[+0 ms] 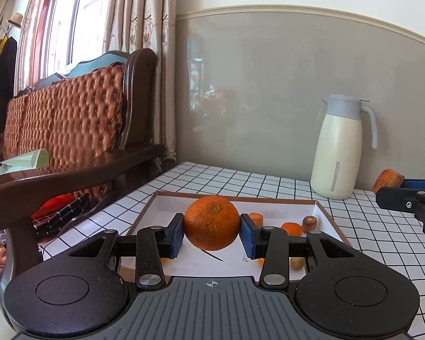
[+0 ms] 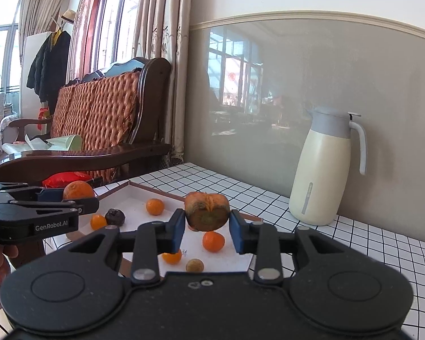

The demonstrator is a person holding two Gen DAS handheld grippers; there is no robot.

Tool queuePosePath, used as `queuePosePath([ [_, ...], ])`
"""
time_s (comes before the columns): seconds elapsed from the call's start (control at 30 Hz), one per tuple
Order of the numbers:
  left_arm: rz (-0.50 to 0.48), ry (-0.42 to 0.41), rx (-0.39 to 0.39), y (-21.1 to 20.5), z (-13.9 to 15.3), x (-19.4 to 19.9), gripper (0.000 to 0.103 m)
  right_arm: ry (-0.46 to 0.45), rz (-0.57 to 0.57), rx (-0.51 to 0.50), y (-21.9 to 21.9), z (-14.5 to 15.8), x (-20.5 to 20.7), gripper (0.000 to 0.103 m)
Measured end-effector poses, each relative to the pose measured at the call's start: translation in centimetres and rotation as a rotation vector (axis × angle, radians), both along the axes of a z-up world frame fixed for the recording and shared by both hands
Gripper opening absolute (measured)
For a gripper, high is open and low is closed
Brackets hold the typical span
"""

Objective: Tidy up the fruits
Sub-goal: 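Carry the orange and brown carrot piece over the box with both tools, then open both tools to drop the orange and carrot piece into the box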

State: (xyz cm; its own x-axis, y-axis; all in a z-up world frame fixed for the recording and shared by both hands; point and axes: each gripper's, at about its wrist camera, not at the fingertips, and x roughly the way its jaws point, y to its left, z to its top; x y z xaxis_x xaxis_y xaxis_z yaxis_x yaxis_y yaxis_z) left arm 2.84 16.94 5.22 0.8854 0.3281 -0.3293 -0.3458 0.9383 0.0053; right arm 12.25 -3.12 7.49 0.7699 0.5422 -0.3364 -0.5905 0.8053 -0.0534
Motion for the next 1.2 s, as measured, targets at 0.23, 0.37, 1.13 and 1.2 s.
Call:
queuePosePath([
  [0.23, 0.025, -0.002, 0.009, 1.8, -0.2, 1.4, 0.042, -0.005, 0.006, 0.001, 1.2, -0.2, 1.6, 0.026],
  [0.37, 0.042, -0.008, 0.013, 3.2, 0.1, 2.7, 0.042, -0.006, 0.005, 0.002, 2.2, -0.3, 3.0, 0.026],
  [1.13, 0.071, 0.069, -0.001, 8.9, -2.8, 12.9, 0.065, 0.149, -0.033, -0.028, 4.9, -4.5, 14.3, 0.067],
  [1.2, 0.069, 0.008, 0.024, 8.1, -2.9, 12.1, 0.103, 0.081, -0.087, 0.006, 4.3, -4.8, 13.8, 0.097],
])
